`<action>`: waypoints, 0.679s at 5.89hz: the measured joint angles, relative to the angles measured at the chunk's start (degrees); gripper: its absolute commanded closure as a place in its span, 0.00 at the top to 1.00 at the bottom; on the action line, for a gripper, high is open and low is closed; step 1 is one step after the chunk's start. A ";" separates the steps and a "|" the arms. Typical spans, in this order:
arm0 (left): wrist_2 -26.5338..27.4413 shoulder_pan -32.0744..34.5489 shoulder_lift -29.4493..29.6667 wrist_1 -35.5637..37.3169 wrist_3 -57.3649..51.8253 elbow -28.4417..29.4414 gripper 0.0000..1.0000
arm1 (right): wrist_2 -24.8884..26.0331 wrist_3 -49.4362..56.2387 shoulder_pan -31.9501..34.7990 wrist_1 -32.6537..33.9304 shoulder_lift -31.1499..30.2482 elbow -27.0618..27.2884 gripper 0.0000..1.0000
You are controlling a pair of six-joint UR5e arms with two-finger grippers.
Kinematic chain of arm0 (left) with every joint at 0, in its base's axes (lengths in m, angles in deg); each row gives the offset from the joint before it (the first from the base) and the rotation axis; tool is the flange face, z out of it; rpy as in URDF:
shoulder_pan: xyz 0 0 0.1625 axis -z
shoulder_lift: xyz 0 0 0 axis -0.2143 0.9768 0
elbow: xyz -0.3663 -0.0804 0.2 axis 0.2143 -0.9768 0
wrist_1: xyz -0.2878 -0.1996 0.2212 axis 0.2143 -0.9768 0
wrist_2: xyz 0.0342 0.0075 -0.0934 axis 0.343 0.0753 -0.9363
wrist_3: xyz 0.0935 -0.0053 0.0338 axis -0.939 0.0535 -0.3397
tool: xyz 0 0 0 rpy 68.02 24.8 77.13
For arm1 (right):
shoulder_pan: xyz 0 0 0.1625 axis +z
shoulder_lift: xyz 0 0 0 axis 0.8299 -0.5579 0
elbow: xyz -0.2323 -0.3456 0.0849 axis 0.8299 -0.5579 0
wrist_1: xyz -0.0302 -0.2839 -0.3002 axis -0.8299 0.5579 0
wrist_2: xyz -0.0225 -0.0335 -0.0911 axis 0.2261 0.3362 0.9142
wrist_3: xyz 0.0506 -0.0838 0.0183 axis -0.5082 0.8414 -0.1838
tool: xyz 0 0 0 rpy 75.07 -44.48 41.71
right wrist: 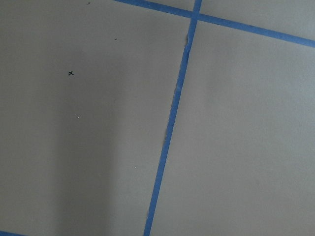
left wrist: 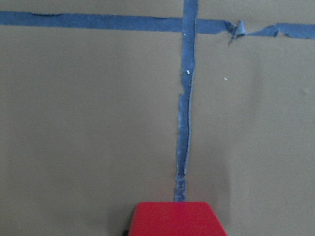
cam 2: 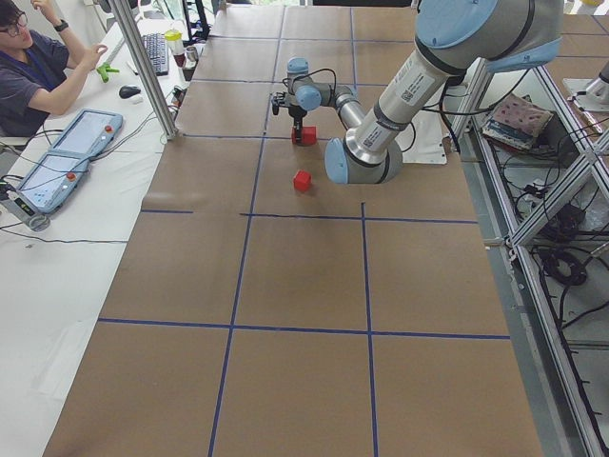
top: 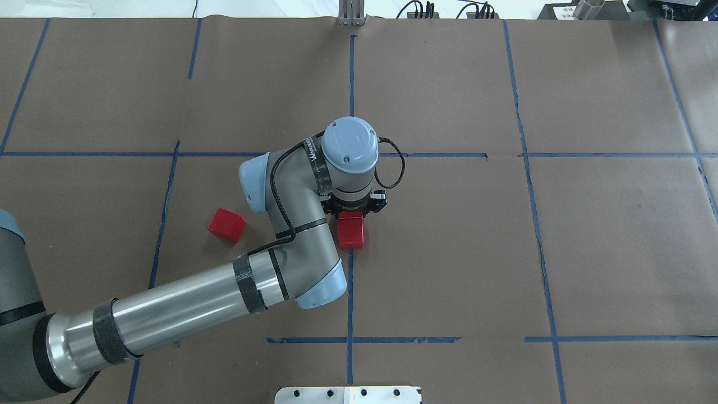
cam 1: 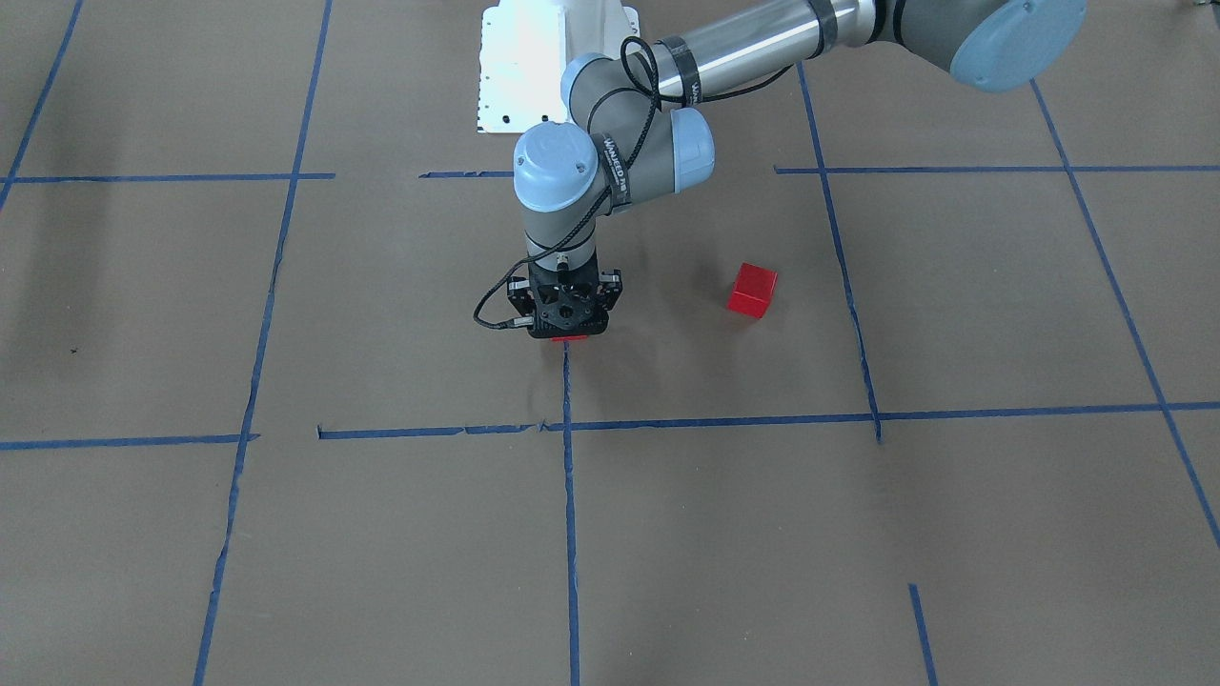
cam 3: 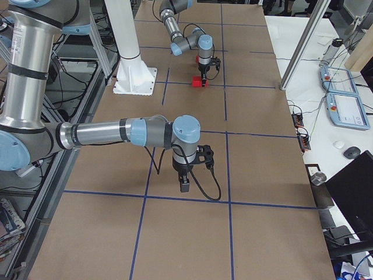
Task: Form red blocks into L shape at center
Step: 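Lower the cube against the placed cube, farther from the robot, then open the left gripper and lift it back toward the last cube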
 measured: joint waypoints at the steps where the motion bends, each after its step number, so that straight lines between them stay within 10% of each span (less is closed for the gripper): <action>1: 0.08 0.02 0.02 0.06 -0.19 -0.09 1.00 | -0.02 0.00 0.02 0.00 0.00 0.08 1.00; 4: -0.36 2.72 -0.19 2.17 -1.58 -4.83 1.00 | -0.02 0.00 0.04 0.00 0.07 0.16 1.00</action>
